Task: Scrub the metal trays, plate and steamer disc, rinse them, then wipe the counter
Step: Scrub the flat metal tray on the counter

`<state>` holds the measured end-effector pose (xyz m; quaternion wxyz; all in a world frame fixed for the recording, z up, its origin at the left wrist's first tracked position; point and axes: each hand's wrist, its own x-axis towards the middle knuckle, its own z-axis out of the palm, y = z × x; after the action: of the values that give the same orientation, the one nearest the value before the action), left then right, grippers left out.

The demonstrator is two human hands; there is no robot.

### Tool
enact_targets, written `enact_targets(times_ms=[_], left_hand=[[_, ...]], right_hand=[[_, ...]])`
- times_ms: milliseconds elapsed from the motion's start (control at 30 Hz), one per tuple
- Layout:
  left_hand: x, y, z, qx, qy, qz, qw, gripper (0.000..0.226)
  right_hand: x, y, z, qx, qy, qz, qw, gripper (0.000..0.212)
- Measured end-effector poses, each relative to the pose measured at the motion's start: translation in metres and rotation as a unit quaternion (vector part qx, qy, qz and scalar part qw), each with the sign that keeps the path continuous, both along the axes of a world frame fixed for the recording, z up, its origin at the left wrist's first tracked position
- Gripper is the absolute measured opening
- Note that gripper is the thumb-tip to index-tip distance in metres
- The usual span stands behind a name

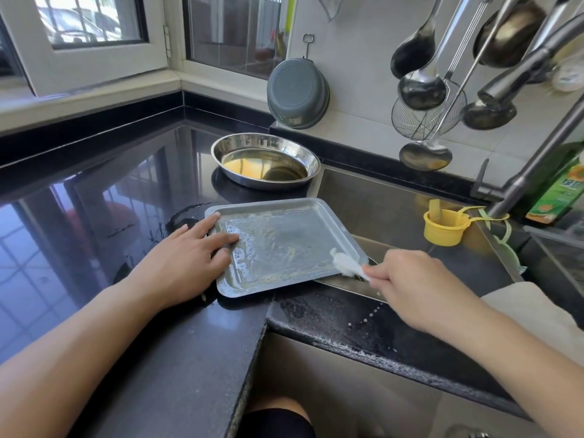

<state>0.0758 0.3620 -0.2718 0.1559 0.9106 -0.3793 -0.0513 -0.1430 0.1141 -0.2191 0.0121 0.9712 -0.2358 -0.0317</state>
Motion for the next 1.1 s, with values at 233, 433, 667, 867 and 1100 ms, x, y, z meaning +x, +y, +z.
enact_targets(times_ms=[233, 433, 667, 867, 1100], left_hand=[[0.007, 0.002, -0.008, -0.01, 0.017, 0.018, 1.0, 0.047], [0.011, 0.002, -0.01, -0.01, 0.023, 0.024, 0.999, 0.047], [0.012, 0.0, -0.012, 0.0, 0.018, 0.018, 1.0, 0.051], [0.008, 0.001, -0.007, 0.0, 0.018, 0.023, 1.0, 0.048], [0.01, 0.0, -0.008, -0.009, 0.003, 0.017, 1.0, 0.048]], right_hand=[[-0.004, -0.029, -0.004, -0.041, 0.052, -0.062, 0.996, 0.024], [-0.017, -0.045, -0.004, -0.081, -0.008, -0.127, 0.989, 0.028], [-0.008, -0.03, 0.012, 0.097, -0.037, 0.001, 0.995, 0.023], [0.036, -0.045, 0.012, 0.04, -0.025, -0.033, 0.998, 0.028], [-0.001, -0.031, 0.018, -0.017, 0.054, -0.022, 0.998, 0.027]])
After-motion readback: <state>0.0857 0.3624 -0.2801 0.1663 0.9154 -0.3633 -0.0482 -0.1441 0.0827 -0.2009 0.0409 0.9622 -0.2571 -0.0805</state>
